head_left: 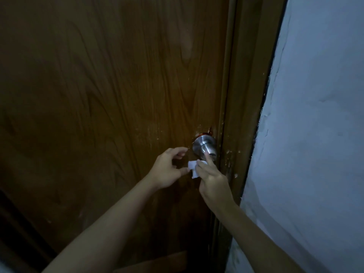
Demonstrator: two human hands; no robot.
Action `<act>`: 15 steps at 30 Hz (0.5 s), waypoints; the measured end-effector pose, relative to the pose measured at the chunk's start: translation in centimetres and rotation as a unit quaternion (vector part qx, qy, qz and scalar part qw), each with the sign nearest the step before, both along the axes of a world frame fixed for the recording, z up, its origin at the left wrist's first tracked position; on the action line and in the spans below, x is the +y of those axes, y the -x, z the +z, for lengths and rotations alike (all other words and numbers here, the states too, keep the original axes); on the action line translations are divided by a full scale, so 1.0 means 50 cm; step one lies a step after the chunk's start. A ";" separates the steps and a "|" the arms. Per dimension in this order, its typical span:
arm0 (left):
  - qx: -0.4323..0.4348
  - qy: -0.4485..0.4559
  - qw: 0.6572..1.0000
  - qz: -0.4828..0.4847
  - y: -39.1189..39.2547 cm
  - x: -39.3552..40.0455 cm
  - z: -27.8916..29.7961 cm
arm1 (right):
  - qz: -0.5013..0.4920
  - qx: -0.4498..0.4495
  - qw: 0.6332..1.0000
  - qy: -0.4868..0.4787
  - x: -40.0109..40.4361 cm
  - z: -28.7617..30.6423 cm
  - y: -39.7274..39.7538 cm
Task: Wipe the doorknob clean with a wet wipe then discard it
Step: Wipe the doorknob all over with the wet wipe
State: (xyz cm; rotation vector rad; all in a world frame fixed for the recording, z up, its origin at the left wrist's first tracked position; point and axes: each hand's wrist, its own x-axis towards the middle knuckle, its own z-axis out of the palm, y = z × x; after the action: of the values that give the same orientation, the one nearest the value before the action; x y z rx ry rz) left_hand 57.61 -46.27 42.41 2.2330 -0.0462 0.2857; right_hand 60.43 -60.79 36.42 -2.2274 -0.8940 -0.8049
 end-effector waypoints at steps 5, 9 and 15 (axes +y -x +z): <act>0.006 0.095 0.994 -0.062 0.011 -0.011 -0.005 | 0.014 0.111 0.960 -0.258 -0.006 0.051 0.018; -0.002 0.131 0.988 -0.083 0.008 -0.026 -0.001 | 0.074 0.199 0.926 -0.311 -0.029 0.061 0.010; 0.020 0.204 0.979 -0.014 -0.003 -0.040 0.002 | 0.112 0.264 0.894 -0.344 -0.060 0.038 0.009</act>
State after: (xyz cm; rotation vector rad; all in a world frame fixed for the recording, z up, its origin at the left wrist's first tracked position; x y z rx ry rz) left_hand 57.76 -48.29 42.52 1.8284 0.0033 0.2134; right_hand 60.00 -63.77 38.31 -1.5478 -0.4744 -0.2961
